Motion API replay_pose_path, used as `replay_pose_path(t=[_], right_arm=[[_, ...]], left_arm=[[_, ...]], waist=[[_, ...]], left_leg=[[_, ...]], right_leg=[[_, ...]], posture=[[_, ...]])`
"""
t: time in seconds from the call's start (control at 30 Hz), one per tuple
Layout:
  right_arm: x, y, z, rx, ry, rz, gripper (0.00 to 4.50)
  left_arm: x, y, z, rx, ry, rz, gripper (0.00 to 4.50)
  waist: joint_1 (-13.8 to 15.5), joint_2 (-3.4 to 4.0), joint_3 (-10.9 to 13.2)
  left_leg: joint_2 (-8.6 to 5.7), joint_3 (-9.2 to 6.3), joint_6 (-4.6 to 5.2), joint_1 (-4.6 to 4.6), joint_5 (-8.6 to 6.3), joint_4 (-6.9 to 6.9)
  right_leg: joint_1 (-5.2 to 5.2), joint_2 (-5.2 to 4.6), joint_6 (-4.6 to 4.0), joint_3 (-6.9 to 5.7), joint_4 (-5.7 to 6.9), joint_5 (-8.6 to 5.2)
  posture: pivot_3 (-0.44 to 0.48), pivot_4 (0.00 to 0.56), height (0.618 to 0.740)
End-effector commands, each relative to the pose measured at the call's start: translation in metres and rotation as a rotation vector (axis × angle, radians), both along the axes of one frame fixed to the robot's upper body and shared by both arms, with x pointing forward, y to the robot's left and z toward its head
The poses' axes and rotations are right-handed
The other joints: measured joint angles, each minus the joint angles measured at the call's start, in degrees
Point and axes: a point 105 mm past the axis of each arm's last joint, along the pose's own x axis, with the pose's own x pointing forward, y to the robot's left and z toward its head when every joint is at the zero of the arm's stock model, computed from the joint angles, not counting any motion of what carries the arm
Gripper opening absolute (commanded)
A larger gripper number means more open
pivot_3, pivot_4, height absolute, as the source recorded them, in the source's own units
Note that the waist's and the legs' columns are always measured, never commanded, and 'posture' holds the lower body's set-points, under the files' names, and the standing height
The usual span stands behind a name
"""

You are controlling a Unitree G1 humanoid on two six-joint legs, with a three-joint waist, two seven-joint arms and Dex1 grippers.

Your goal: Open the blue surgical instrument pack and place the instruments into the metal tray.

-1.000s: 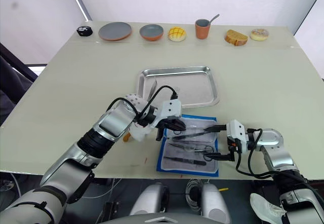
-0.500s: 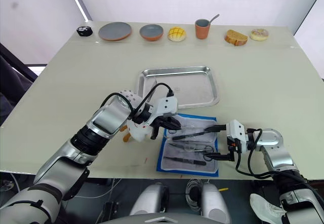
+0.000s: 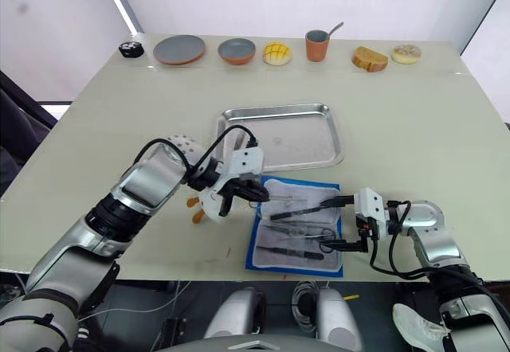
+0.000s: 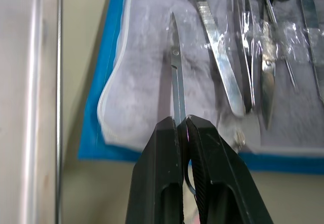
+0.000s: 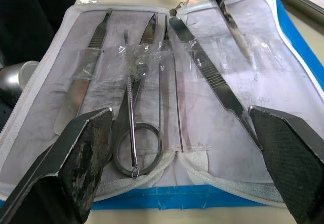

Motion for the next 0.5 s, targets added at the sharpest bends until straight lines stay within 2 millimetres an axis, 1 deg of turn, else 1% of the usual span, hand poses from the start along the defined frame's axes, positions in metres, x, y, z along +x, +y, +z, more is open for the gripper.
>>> replay_pose_path(t=[0.03, 0.13, 0.23, 0.33, 0.43, 0.5], right_arm=[[-0.009, -0.011, -0.033, -0.105, 0.12, -0.035, 4.5], [-0.006, -0.01, -0.032, -0.103, 0.119, -0.032, 4.5], [-0.004, -0.01, -0.031, -0.104, 0.118, -0.027, 4.5], [-0.002, -0.011, -0.03, -0.106, 0.117, -0.023, 4.5], [-0.001, -0.01, -0.03, -0.104, 0.115, -0.021, 4.5], [0.0, -0.009, -0.029, -0.1, 0.115, -0.02, 4.5]], left_arm=[[-0.001, 0.012, 0.02, -0.036, -0.046, 0.022, 0.02], [-0.004, 0.027, 0.025, -0.047, -0.039, 0.053, 0.02], [-0.005, 0.036, 0.031, -0.055, -0.056, 0.071, 0.02], [-0.005, 0.042, 0.04, -0.103, -0.062, 0.122, 0.02], [0.004, 0.044, 0.048, -0.196, -0.071, 0.231, 0.02], [0.02, 0.043, 0.055, -0.305, -0.074, 0.374, 0.02]], waist=[[0.0, 0.0, 0.0], [0.1, -0.03, 0.0], [0.2, -0.04, 0.0], [0.1, -0.04, 0.0], [0.1, -0.05, 0.0], [0.2, -0.05, 0.0]], left_leg=[[0.02, 0.0, 0.0, 0.0, 0.0, 0.0], [0.03, 0.0, 0.0, 0.0, 0.0, 0.0], [0.06, 0.0, 0.0, 0.0, 0.0, 0.0], [0.07, 0.02, 0.0, 0.01, 0.0, 0.0], [0.07, 0.01, 0.0, 0.01, 0.0, 0.0], [0.08, 0.0, 0.01, 0.01, 0.0, 0.0]], right_leg=[[0.0, 0.0, 0.0, 0.0, 0.0, 0.0], [0.01, -0.02, 0.0, -0.02, -0.01, 0.0], [0.01, -0.02, -0.01, -0.02, 0.0, 0.0], [0.0, -0.01, -0.01, 0.01, 0.0, 0.0], [0.01, -0.02, -0.01, -0.02, 0.01, 0.0], [0.02, -0.05, 0.0, -0.03, 0.01, 0.0]], posture=[[0.0, 0.15, 0.74], [0.0, 0.15, 0.74], [0.0, 0.15, 0.74], [0.0, 0.15, 0.74], [0.0, 0.15, 0.74], [0.0, 0.15, 0.74]])
